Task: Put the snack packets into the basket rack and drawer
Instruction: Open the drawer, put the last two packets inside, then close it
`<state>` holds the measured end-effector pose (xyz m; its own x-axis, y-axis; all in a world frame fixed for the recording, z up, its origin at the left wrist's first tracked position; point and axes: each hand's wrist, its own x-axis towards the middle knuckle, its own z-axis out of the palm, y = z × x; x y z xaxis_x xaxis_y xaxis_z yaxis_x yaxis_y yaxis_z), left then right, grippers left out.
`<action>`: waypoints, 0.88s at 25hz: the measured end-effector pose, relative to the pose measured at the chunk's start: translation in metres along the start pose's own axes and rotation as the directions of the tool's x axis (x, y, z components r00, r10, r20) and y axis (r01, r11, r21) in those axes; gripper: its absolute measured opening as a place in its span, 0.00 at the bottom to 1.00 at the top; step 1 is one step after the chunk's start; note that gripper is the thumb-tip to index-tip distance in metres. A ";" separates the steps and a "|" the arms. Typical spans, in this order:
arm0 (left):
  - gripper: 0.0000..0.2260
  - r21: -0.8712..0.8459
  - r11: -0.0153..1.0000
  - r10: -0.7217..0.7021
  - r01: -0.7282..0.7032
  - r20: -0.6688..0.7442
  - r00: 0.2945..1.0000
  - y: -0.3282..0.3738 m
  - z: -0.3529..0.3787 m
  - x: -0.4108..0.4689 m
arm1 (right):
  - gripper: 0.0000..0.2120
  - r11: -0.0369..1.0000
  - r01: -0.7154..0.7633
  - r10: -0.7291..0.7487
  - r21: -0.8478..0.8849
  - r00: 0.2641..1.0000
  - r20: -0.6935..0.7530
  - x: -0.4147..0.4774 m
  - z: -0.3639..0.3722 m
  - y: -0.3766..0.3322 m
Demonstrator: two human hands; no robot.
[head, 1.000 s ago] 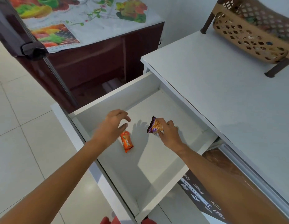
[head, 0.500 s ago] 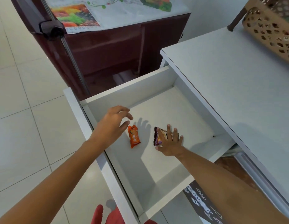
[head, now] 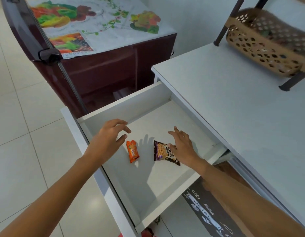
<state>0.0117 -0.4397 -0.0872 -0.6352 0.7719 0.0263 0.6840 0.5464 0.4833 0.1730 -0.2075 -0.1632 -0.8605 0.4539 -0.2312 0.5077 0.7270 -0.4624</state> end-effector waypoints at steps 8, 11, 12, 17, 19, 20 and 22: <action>0.08 -0.015 0.999 0.047 -0.047 -0.028 0.999 0.022 -0.020 -0.028 | 0.19 0.992 0.087 -0.062 0.093 0.967 -0.248 -0.072 -0.054 -0.019; 0.08 -0.008 0.998 0.065 -0.065 -0.016 0.998 0.013 -0.036 -0.042 | 0.18 0.992 0.102 -0.076 0.075 0.953 -0.293 -0.095 -0.053 -0.036; 0.08 -0.007 0.997 0.077 -0.077 -0.009 0.997 0.010 -0.041 -0.047 | 0.17 0.992 0.103 -0.074 0.076 0.947 -0.312 -0.103 -0.052 -0.043; 0.11 -0.046 0.988 0.149 -0.148 0.010 0.989 -0.018 -0.060 -0.067 | 0.14 0.994 0.110 -0.095 0.024 0.936 -0.339 -0.142 -0.033 -0.081; 0.12 -0.064 0.983 0.176 -0.172 0.054 0.983 -0.037 -0.066 -0.076 | 0.13 0.996 0.085 -0.069 0.032 0.937 -0.342 -0.156 -0.015 -0.101; 0.11 -0.077 0.978 0.197 -0.192 0.070 0.978 -0.047 -0.068 -0.079 | 0.12 0.996 0.074 -0.053 0.048 0.937 -0.346 -0.163 -0.006 -0.113; 0.09 -0.120 0.967 0.239 -0.227 0.103 0.965 -0.062 -0.072 -0.081 | 0.10 0.994 0.053 -0.016 0.093 0.932 -0.362 -0.171 0.013 -0.136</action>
<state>-0.0051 -0.5598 -0.0568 -0.4126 0.9095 0.0509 0.7624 0.3142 0.5657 0.2505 -0.3908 -0.0713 -0.7950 0.5980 0.1022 0.4550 0.6991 -0.5516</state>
